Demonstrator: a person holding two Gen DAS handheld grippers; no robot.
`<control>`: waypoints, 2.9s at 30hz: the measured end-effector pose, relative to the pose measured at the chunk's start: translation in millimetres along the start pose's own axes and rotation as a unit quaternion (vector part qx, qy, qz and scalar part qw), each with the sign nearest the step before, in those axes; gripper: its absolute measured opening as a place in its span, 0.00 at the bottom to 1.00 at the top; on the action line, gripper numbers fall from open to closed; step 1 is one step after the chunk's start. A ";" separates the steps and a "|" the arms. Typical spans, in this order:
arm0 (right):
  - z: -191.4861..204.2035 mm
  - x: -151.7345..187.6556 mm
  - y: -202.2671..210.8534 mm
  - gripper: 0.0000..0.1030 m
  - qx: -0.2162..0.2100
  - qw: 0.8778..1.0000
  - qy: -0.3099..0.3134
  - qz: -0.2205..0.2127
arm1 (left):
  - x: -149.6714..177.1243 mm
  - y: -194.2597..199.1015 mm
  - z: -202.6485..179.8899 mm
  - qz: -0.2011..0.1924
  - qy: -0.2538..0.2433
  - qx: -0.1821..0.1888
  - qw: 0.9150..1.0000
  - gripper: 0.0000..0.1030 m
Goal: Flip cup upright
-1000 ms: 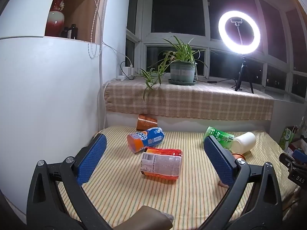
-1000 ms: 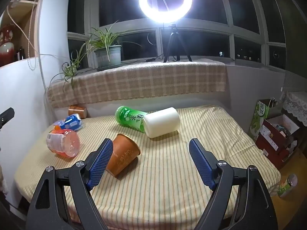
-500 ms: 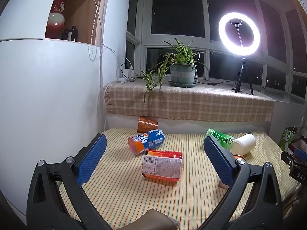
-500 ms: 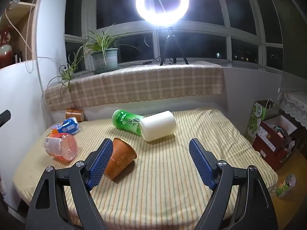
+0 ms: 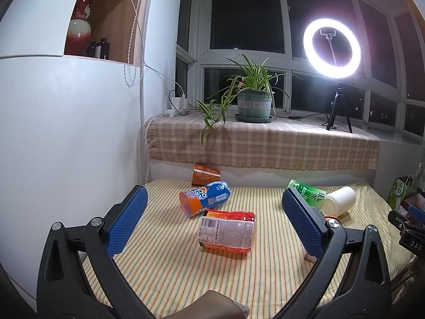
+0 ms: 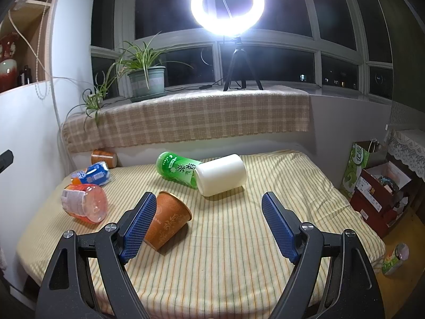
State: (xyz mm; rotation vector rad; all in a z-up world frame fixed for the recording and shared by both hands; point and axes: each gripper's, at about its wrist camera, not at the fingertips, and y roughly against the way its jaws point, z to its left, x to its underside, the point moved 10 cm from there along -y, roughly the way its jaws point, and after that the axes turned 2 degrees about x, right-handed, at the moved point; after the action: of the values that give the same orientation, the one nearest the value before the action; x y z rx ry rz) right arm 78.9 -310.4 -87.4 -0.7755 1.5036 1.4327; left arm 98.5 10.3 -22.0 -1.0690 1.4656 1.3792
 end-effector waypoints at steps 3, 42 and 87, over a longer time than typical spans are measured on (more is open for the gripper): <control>1.9 -1.1 0.5 0.79 0.002 1.000 0.002 -0.001 | 0.8 0.6 -0.7 -0.001 0.000 -0.001 1.000 1.00; 2.3 -2.4 -2.9 0.79 0.011 1.000 0.005 -0.004 | 1.0 -1.3 -0.9 0.000 -0.001 0.000 1.000 1.00; 69.4 -17.7 -55.1 0.79 -0.063 0.995 0.075 0.024 | 35.6 -95.4 60.6 0.129 -0.024 0.022 0.991 1.00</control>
State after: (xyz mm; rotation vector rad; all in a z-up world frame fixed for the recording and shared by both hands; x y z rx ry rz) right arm 147.9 -252.2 -90.1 -0.9463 1.5658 1.5456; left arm 180.9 66.3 -86.1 -0.8339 1.6329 1.5316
